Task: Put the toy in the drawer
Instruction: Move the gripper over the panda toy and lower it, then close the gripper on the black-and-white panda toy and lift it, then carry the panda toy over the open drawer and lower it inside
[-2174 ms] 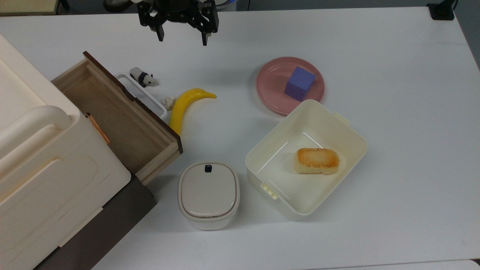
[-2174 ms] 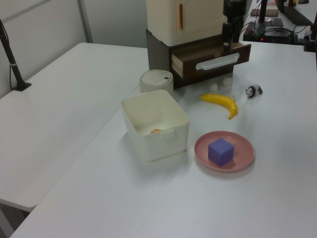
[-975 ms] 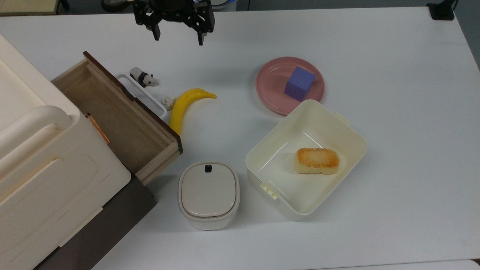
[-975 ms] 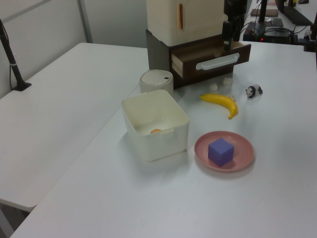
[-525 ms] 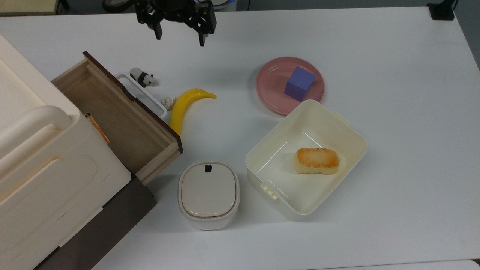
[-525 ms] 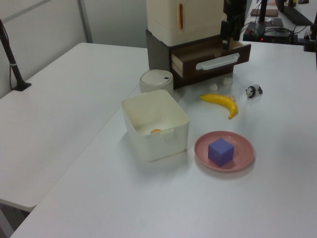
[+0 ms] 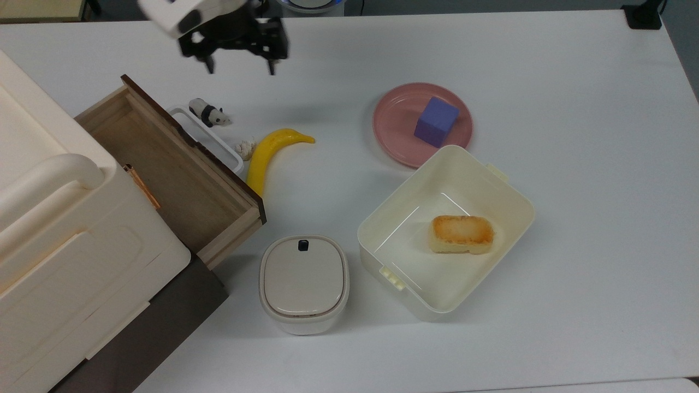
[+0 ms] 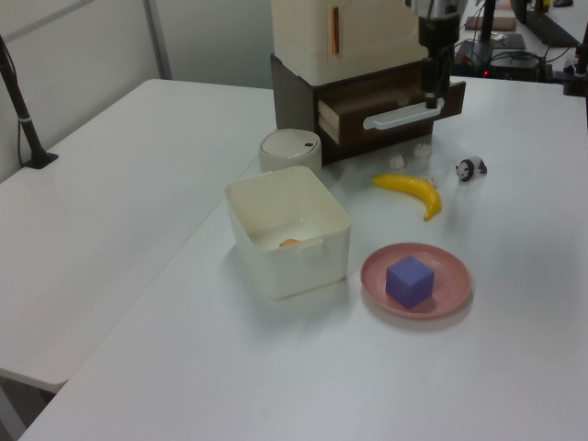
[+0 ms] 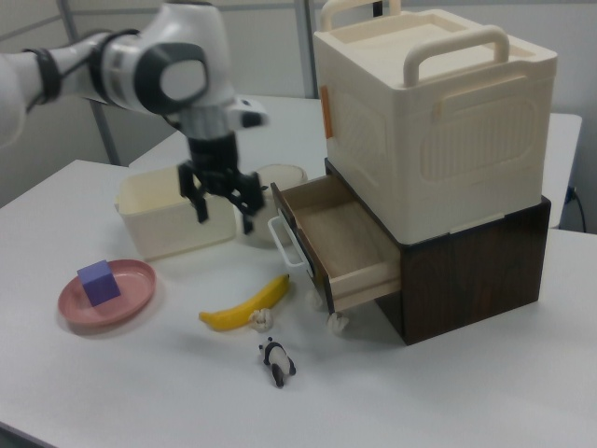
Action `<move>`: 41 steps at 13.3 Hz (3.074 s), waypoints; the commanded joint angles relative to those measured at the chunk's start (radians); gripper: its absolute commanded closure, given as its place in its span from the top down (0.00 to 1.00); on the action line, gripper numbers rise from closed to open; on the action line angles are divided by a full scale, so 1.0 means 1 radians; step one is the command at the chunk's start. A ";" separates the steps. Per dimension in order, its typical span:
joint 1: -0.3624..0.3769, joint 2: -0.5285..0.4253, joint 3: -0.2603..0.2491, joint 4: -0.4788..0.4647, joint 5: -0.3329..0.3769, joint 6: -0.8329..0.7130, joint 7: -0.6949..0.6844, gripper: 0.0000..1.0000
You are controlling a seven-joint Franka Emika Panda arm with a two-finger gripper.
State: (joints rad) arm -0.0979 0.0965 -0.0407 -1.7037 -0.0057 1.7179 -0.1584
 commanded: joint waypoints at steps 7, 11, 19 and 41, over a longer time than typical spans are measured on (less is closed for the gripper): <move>-0.101 -0.173 -0.005 -0.439 -0.151 0.380 -0.679 1.00; -0.106 -0.185 -0.005 -0.508 -0.201 0.416 -0.774 1.00; -0.154 -0.083 -0.005 -0.684 -0.348 0.776 -0.771 0.93; -0.098 -0.163 -0.082 -0.181 0.004 0.416 -0.846 0.23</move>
State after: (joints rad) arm -0.2012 -0.2025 -0.0683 -2.0272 -0.0341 2.1146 -0.9812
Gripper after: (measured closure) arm 0.590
